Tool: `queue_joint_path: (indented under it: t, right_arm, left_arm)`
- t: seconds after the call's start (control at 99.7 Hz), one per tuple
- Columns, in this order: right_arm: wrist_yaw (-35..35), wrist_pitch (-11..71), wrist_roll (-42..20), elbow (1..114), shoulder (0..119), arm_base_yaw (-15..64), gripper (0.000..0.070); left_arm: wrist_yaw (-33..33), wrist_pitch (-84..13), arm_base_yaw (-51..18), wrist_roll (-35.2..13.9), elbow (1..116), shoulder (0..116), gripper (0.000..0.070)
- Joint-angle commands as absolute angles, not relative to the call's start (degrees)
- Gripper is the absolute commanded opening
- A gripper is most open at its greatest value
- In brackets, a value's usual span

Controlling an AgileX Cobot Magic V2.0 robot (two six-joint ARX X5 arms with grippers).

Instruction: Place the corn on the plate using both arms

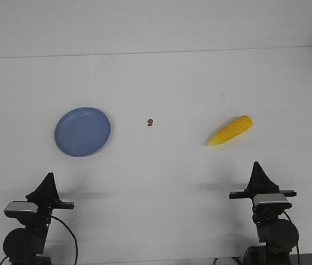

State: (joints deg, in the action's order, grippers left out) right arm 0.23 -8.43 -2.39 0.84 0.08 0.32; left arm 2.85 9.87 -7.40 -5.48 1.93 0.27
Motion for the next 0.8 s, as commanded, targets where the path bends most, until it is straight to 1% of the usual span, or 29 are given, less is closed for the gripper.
queue_joint_path:
  t: [0.0,0.09,0.17,0.271,0.481,0.792]
  right_arm:
    - [0.4,-9.1,-3.1,0.7,0.1,0.3,0.0]
    - [0.4,-11.6,-3.2,0.7,0.1,0.3,0.0]
    - [0.2,-13.8,-3.6,1.0,0.1,0.3,0.0]
    - [0.1,-11.5,-4.7,3.5,0.1,0.3,0.0]
    - [0.0,3.2,-4.7,14.5,1.8,0.3,0.0]
    - [0.0,27.9,-4.7,35.9,14.2,0.3,0.0]
  left_arm:
    - [2.8,10.6,-7.5,-5.8,1.1,0.2,0.0015]
    - [2.8,10.4,-7.5,-7.0,2.7,0.2,0.0015]
    - [2.8,10.1,-7.5,-7.1,4.8,0.4,0.0015]
    - [2.8,7.2,-7.5,-7.1,9.5,1.1,0.0015]
    - [3.1,-4.4,-7.5,-7.1,24.2,9.0,0.0015]
    - [3.1,-24.2,-7.5,-7.0,49.6,30.8,0.0015]
